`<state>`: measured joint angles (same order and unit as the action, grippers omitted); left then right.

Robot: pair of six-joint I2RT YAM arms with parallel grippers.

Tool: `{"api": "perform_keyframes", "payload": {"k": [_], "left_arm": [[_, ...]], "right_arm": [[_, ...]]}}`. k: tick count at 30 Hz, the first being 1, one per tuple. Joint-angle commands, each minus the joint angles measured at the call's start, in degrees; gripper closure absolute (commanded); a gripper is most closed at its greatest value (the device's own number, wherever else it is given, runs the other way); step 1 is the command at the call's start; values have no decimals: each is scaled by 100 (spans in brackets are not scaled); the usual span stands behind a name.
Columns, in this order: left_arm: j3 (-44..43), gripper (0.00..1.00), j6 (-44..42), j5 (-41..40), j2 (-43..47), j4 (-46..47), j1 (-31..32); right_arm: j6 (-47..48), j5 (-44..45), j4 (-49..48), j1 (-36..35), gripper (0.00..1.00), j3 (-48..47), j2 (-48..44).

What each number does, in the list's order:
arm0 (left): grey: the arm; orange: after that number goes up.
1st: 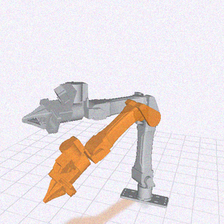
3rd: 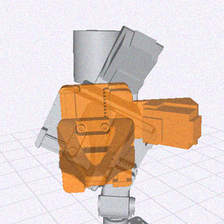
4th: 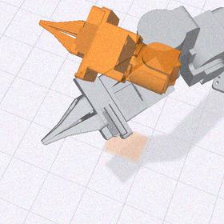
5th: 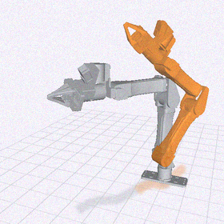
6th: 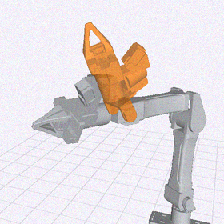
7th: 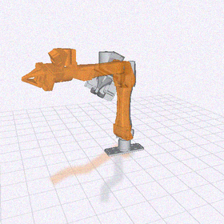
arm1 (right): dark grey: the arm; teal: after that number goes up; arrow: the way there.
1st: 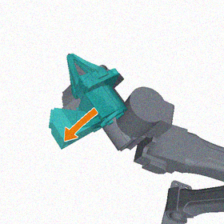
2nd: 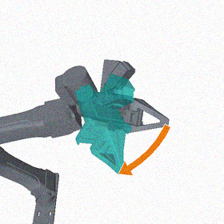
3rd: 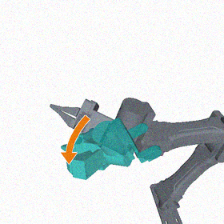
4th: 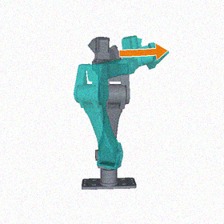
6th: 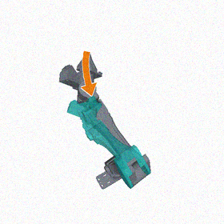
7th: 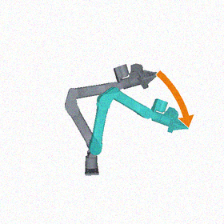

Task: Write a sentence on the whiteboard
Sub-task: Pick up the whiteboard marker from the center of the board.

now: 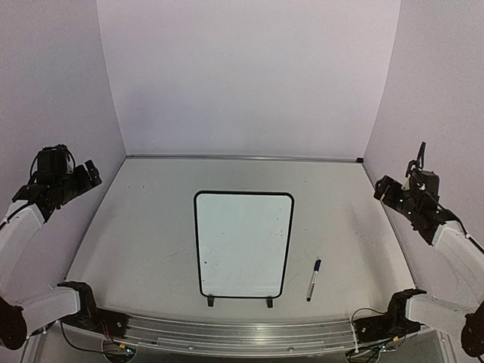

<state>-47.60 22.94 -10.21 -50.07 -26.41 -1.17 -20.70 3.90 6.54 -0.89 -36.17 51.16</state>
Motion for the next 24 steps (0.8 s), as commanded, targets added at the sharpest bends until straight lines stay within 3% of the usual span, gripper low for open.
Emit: {"api": "perform_keyframes", "payload": {"k": [1, 6, 9, 18, 24], "left_arm": [[-1120, 0, -139, 316, -323, -931, 3], [-1973, 1, -666, 886, -988, -1442, 3], [-2069, 0, -990, 985, -1239, -1343, 3], [-1043, 1, -1181, 938, -961, -534, 3], [-943, 1, -1307, 829, -849, -579, 3]], "right_arm": [[-114, -813, 861, 17, 2, -653, 37], [-459, -1769, 1548, -97, 5, -1043, 699], [-625, -1440, 2189, -675, 8, -1312, 1136], [-2277, -672, 3039, -2995, 18, -1117, 2025], [-2998, -622, 3143, -3771, 33, -793, 2503]]}}
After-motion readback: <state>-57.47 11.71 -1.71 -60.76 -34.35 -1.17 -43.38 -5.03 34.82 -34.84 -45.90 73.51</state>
